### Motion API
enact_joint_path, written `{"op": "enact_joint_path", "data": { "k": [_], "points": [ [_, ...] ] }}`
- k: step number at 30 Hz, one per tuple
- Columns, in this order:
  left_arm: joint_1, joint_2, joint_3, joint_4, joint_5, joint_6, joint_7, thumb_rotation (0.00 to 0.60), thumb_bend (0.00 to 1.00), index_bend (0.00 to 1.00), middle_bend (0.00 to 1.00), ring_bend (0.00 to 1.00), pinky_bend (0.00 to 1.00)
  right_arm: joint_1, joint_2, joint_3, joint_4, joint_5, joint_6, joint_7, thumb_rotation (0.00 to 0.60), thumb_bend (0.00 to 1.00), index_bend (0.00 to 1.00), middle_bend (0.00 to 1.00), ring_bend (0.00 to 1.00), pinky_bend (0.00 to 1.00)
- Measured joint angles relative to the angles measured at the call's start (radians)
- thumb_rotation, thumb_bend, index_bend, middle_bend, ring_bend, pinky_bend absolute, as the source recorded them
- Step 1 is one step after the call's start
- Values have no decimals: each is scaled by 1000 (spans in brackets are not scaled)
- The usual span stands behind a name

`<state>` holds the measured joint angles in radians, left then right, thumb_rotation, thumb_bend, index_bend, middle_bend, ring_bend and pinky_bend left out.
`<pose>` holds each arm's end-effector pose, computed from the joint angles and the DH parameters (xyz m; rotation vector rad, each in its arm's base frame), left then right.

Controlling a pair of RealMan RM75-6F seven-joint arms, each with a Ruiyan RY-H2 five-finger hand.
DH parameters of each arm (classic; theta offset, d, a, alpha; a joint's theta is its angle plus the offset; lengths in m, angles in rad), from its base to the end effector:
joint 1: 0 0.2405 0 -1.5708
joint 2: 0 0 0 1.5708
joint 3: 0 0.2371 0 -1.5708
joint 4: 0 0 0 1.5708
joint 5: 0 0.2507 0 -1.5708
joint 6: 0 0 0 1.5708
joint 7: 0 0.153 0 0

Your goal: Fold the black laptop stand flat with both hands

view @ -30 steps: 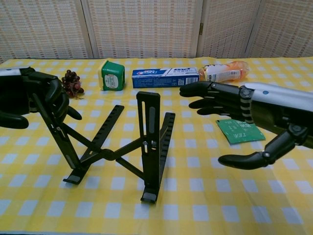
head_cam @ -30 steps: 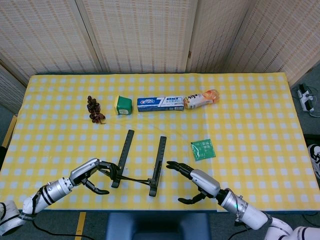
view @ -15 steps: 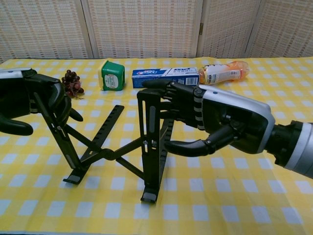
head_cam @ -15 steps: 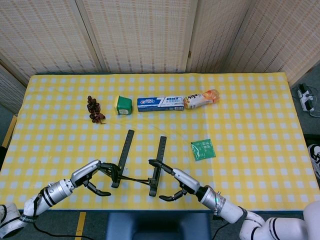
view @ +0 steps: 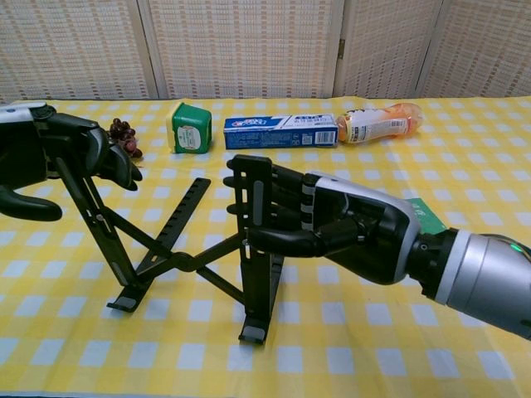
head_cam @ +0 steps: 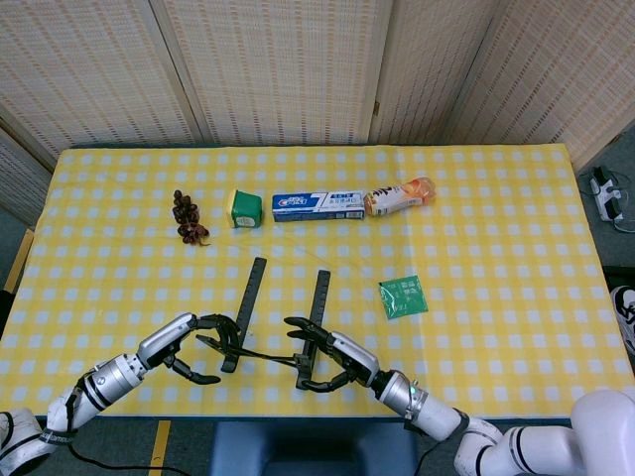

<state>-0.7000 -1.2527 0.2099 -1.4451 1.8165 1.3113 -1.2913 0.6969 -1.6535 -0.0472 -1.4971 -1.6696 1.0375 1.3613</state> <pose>-0.1971 0.2698 0.0150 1.8228 2.0172 1.5438 -0.0945 -0.2297 -0.1132 -1.2169 2.2244 -1.3072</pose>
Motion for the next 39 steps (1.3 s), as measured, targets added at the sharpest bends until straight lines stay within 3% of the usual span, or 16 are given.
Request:
{"op": "enact_joint_path", "data": {
  "k": [11,31,35,39],
  "points": [
    [51,-25,-53,13,-40,66,101,600,147,474,351,183,244,4,-36,-25,8,50,-43,175,600,317,0,44,84,0],
    [68,-22,-56,49,-52,15,218,600,147,443,351,177,221,-18,-49,-35,-27,121,-117,360,600,317,0,48,84,0],
    [68,-21,-53,51,-54,-9,252,600,148,421,351,177,221,-26,-48,-35,-29,119,-111,347,600,316,0,48,84,0],
    [69,-22,-53,59,-57,-28,301,600,151,379,346,177,216,-34,-41,-34,-33,86,-73,253,600,317,0,48,82,0]
  ]
}}
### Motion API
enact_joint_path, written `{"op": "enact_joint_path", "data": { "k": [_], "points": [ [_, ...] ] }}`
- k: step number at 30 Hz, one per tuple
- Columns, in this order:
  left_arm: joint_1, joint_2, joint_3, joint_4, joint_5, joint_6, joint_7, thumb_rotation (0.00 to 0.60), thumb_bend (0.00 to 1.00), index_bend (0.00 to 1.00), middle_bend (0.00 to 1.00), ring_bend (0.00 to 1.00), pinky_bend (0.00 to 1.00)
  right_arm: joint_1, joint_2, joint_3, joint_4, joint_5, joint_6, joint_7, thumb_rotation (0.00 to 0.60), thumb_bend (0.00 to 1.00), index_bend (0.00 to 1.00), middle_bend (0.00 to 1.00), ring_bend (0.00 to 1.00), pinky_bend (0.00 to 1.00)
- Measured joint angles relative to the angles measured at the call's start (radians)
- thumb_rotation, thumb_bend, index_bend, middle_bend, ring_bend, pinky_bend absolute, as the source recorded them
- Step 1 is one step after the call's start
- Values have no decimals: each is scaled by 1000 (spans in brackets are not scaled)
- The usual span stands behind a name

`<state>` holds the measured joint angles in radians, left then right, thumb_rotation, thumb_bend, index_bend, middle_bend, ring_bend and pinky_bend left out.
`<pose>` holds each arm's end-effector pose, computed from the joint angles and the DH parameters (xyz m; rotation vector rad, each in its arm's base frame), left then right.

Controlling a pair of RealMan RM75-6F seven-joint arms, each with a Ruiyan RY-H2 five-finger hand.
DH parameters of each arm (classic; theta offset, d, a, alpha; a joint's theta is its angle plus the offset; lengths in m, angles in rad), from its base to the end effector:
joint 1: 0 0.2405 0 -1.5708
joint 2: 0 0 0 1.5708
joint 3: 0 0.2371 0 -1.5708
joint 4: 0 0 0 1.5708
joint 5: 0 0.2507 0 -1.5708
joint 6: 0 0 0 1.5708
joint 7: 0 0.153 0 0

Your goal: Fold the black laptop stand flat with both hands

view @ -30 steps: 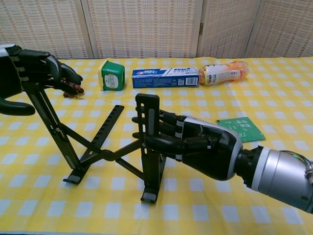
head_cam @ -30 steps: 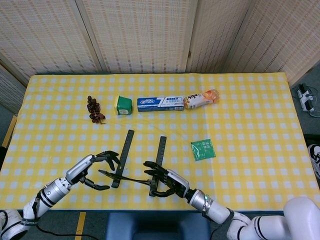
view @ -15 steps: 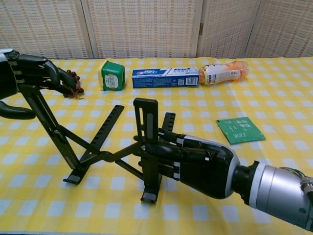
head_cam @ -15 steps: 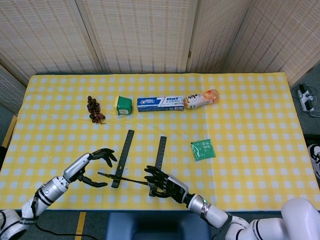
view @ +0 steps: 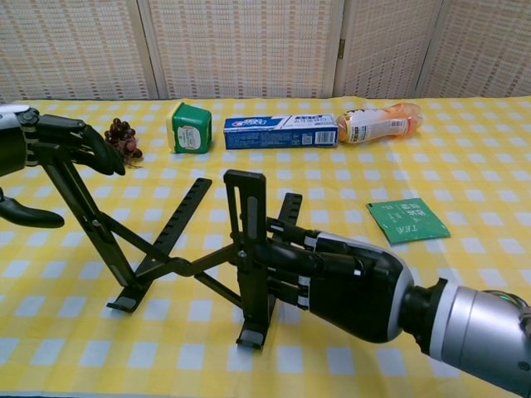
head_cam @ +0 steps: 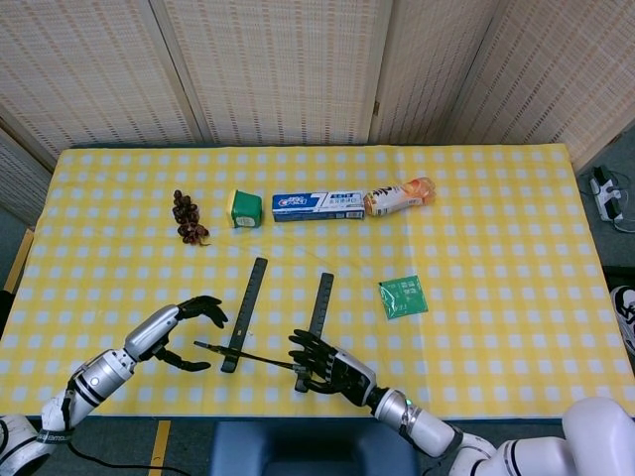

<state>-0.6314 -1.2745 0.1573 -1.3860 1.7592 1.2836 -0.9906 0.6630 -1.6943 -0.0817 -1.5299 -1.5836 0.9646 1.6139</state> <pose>-0.2208 0.2808 0.0182 -1.8828 -1.6573 -1.4621 -0.1012 -0.2030 -0.1344 -0.7472 2.4311 -1.0885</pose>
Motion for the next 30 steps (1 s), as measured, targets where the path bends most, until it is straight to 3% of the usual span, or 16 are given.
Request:
{"op": "enact_joint_path", "data": {
  "k": [6,12,18,30],
  "points": [
    [1,-4,2,8,-11,-45,119,600,151,373,341,180,210,-3,58,12,-63,-52,62,-224,600,317,0,47,66,0],
    [10,-28,-2,10,-36,-91,236,600,154,424,341,185,209,9,157,41,-183,-80,100,-353,600,317,0,47,59,0],
    [22,-74,-8,18,-67,-127,291,600,201,475,341,196,209,19,198,60,-227,-80,119,-380,600,317,0,45,53,0],
    [42,-177,-36,61,-139,-190,339,600,283,511,342,218,219,20,194,44,-211,-68,111,-349,600,317,0,44,46,0]
  ]
}}
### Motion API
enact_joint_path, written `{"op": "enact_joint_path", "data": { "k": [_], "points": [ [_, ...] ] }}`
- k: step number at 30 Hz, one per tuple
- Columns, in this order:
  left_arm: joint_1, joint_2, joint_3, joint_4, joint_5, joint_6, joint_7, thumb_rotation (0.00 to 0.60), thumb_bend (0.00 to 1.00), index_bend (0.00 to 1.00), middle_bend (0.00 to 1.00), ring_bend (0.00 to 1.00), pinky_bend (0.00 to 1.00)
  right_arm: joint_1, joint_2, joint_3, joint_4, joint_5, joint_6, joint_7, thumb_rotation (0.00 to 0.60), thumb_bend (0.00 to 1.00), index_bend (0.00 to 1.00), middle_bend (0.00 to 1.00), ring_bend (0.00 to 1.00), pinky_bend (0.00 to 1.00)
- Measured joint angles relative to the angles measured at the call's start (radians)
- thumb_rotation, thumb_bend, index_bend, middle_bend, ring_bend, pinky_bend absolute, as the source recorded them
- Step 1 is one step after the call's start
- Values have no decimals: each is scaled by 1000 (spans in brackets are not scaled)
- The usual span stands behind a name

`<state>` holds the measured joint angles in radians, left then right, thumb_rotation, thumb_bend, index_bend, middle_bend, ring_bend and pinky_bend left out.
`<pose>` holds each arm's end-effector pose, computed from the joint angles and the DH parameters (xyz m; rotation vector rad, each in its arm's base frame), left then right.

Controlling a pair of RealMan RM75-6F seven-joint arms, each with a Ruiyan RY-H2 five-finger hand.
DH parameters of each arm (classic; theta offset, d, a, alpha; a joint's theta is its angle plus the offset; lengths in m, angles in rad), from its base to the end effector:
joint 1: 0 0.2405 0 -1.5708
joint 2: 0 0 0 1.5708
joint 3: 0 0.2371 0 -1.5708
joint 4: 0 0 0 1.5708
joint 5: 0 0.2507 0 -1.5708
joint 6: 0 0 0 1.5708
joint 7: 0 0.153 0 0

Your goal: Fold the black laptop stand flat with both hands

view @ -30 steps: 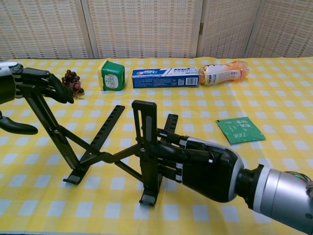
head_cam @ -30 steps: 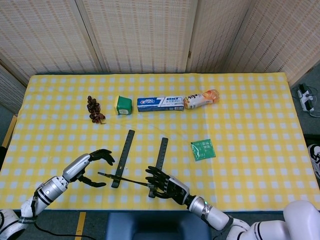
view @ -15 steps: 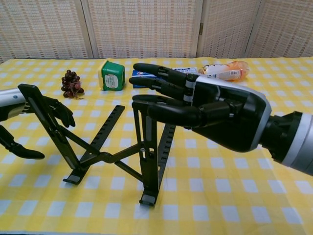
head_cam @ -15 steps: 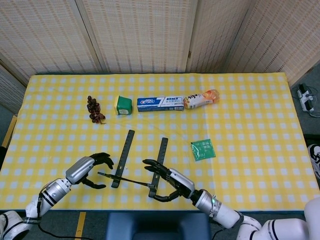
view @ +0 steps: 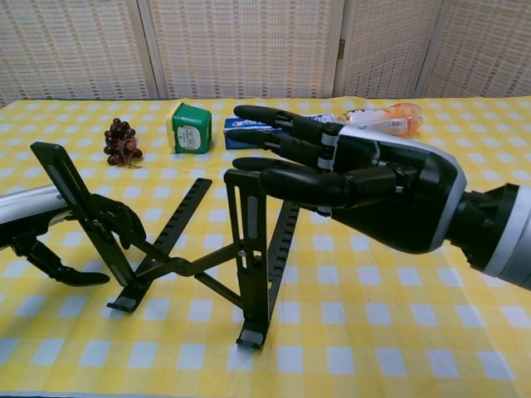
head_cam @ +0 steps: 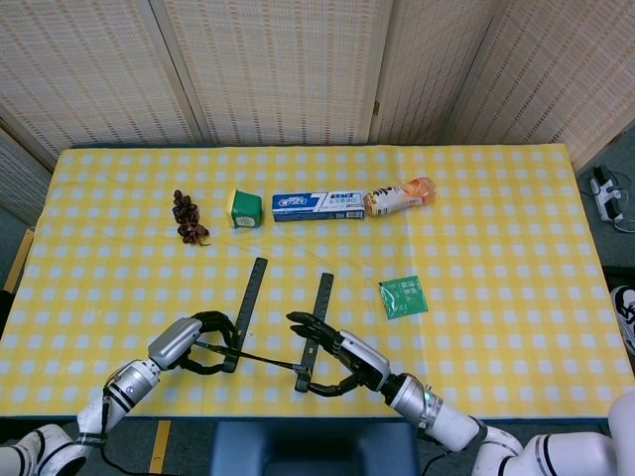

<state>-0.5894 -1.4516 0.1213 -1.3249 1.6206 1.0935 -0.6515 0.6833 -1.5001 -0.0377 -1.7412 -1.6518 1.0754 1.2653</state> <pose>-0.2333 0.2725 -0.0476 -1.8969 -1.5416 -1.1826 -0.0732 -0.2171 -0.0683 -1.1940 2.1734 -1.3639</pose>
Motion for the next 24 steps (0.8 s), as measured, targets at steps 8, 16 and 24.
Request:
{"op": "enact_joint_path", "data": {
  "k": [8,16,24],
  "points": [
    [18,-28,-17,22,-30,-11,8,600,322,537,341,235,233,2,-7,-7,13,0,-3,8,600,317,0,44,44,0],
    [23,-36,-23,22,-27,-11,-1,600,328,557,344,241,233,3,-12,-8,19,6,-6,9,600,317,0,43,42,0],
    [26,-40,-28,24,-31,-17,2,600,336,575,350,243,235,4,-15,-12,25,6,-6,15,600,317,0,43,38,0]
  ]
}}
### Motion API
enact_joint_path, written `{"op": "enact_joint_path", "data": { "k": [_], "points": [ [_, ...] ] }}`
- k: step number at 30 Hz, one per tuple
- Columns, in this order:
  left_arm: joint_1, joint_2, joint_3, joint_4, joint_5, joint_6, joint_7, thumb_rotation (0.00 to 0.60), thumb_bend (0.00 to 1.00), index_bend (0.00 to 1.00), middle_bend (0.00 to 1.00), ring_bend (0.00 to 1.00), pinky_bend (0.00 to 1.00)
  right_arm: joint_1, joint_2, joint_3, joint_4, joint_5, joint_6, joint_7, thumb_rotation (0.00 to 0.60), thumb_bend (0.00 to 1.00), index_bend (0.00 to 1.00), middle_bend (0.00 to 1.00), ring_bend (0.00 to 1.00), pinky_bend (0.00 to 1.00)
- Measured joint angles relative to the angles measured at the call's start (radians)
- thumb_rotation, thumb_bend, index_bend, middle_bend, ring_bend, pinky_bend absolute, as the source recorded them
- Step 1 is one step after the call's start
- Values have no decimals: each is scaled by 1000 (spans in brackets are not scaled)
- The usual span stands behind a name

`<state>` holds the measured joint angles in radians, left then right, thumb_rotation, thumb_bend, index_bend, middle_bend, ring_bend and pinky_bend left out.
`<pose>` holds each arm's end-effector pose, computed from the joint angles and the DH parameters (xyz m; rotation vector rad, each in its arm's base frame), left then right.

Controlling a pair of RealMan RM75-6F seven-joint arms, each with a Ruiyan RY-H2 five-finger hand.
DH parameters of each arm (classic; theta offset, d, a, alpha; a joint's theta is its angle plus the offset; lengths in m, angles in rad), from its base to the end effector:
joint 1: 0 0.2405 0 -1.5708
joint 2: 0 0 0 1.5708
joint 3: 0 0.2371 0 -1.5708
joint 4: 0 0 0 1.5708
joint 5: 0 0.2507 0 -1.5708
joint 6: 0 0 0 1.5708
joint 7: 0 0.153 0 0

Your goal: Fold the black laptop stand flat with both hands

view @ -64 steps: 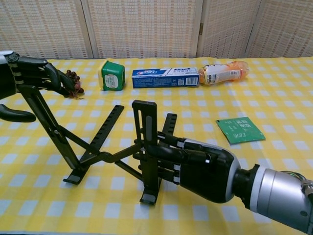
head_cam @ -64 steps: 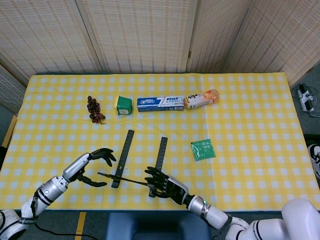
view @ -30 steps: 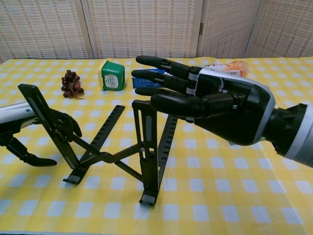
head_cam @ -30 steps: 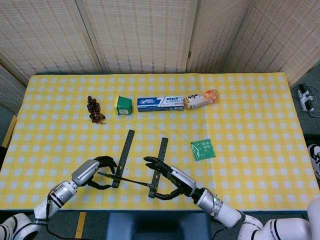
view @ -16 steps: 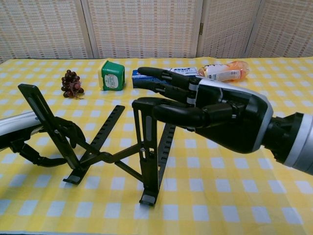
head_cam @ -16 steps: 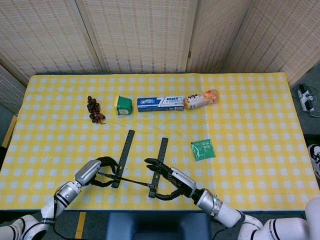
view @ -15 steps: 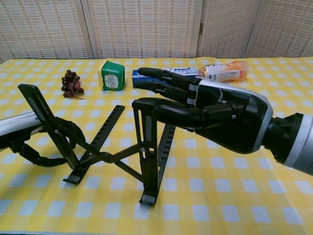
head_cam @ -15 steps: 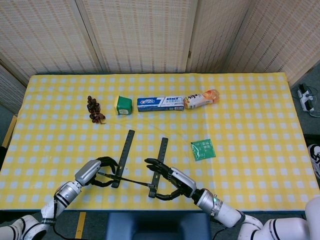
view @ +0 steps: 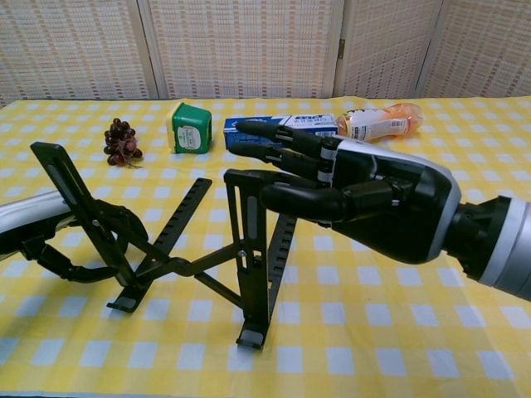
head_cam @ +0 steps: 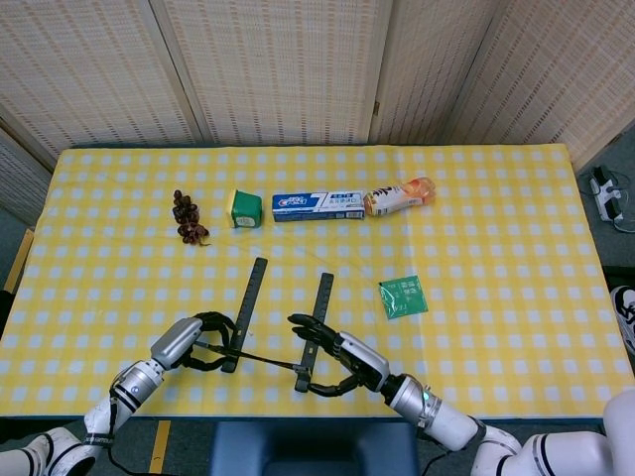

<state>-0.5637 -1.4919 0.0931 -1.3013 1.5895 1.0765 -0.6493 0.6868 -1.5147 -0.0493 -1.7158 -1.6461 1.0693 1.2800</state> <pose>-0.2357 0.2733 -0.0567 -1.8284 -1.5824 -1.1900 -0.0785 -0.2168 -0.0745 -1.1910 2.1959 -1.3436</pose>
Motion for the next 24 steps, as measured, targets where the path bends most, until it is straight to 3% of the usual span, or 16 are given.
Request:
{"op": "enact_joint_path", "data": {
  "k": [24],
  "points": [
    [8,-4,-2,2,8,-5,-4,600,357,620,372,252,238,0,-4,-5,8,2,0,4,600,317,0,43,32,0]
  ]
}}
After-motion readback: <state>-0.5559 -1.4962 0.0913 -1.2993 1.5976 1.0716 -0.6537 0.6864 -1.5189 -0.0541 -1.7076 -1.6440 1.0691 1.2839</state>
